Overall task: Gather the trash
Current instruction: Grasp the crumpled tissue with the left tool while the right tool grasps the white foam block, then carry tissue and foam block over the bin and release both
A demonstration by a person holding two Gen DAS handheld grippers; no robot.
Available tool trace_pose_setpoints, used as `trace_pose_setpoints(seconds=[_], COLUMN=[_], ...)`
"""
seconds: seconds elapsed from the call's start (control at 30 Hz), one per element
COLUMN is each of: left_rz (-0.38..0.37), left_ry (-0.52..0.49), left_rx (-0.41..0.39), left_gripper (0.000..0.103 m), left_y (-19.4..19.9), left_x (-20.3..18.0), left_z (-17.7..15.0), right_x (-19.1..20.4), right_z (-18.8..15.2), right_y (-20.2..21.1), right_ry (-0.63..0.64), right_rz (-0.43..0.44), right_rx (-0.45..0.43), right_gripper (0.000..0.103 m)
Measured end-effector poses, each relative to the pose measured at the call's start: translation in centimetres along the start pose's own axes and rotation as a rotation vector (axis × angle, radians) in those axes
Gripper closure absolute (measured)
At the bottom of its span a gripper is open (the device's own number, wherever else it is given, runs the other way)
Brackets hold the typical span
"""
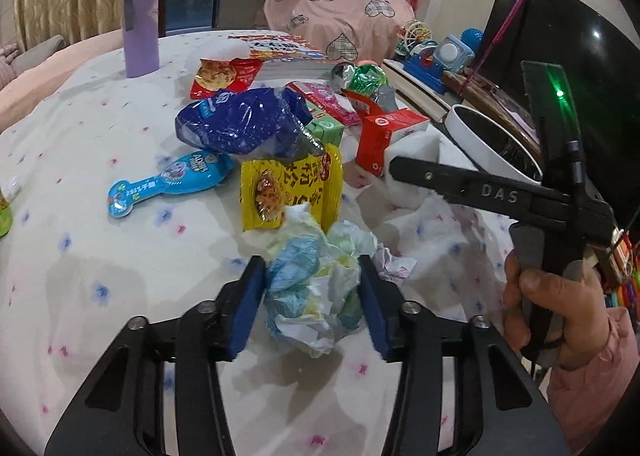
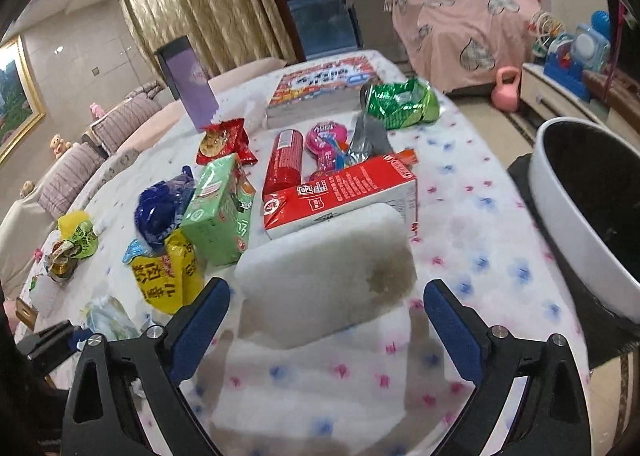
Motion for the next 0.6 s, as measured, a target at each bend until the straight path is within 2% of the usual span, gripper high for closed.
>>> trace_pose_setpoints(seconds=[0.03, 0.23, 0.4, 0.6], left_rz=[-0.004, -0.046, -0.086, -0.13], left_ry=[0.003, -0.01, -0.026, -0.069], left_rx=[-0.001, -0.023, -0.037, -0.05], left_gripper=[0.067, 0.074, 0.075, 0.075], left_y=[0.0, 0.4, 0.5, -0.6], left_x=[0.0, -1.3, -3.0, -5.8], left_z=[0.1, 1.2, 2.3, 3.8], right_x=[0.0, -0.3, -2.2, -5.8], right_z=[-0.1, 0.2, 1.0, 2.3], right_y=[-0.1, 1.5, 4.6, 8.1], right_ry=[-0.002, -0.031, -0.093, -0.137], right_rz=[0.002, 0.008, -0.005, -0.06], right_rx=[0.007, -0.031, -0.076, -0.136], right_gripper=[0.02, 0.024, 0.024, 0.024])
Point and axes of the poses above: each gripper's, at about its wrist camera, not at the fingertips, and y roughly against the way its jaws point, x to its left, z to its top, the point moved 9 cm from there along -y, roughly the way its jaws point, and after that the axes turned 15 degrees about -x, right-handed, at the moved point
